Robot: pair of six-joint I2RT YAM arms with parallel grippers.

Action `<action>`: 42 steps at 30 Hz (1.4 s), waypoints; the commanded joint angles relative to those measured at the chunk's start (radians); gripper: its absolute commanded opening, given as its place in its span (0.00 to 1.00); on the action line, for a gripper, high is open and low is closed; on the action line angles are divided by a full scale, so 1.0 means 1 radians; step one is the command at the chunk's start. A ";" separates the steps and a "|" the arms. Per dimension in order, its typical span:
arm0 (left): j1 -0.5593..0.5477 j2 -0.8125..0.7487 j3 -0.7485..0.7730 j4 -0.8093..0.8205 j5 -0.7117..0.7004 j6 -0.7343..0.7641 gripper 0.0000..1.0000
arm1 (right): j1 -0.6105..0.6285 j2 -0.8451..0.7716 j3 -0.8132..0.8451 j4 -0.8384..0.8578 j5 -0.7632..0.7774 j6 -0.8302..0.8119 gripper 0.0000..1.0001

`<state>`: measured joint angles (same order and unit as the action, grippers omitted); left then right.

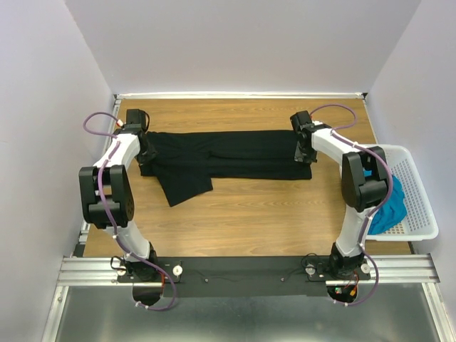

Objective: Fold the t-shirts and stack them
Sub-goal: Fold the tshirt

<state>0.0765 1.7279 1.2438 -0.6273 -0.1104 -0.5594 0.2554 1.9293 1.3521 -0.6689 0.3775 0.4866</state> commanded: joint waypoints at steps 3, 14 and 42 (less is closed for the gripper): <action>0.009 0.047 0.032 0.057 -0.046 0.023 0.00 | -0.011 0.046 0.028 0.020 0.061 -0.017 0.01; -0.001 0.081 0.040 0.107 -0.066 0.001 0.01 | -0.011 0.069 0.013 0.029 0.083 -0.014 0.02; -0.153 -0.401 -0.346 0.090 -0.091 -0.146 0.89 | 0.335 -0.133 -0.099 0.445 -0.653 -0.014 0.76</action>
<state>-0.0235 1.3922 0.9985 -0.4980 -0.2077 -0.6300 0.4973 1.7550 1.3354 -0.3950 -0.0616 0.3985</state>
